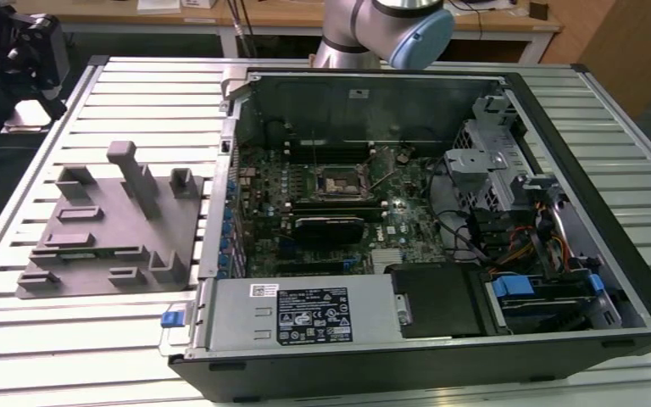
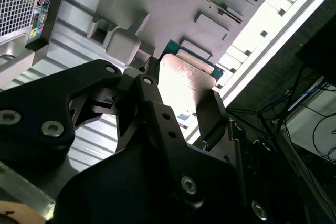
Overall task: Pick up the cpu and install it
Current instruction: 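Pick up the cpu and move it towards the insertion slot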
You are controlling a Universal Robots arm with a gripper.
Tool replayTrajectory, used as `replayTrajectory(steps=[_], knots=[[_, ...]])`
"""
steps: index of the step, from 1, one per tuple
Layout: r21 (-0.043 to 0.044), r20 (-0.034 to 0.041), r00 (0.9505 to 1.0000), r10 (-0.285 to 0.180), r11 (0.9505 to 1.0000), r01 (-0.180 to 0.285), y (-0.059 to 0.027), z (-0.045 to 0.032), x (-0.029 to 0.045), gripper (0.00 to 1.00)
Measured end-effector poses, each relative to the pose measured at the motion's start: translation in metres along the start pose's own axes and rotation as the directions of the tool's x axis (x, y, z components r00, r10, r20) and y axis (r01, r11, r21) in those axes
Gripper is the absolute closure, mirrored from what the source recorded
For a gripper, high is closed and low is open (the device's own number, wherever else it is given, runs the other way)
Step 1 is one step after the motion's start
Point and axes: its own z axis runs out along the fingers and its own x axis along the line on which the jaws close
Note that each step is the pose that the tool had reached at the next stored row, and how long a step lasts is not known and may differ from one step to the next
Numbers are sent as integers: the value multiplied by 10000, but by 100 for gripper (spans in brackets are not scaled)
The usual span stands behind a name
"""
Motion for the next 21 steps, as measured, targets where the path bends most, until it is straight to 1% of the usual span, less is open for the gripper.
replayTrajectory(steps=[21], knots=[[0,0,10000,0,10000,0,-1,2,-134,47]])
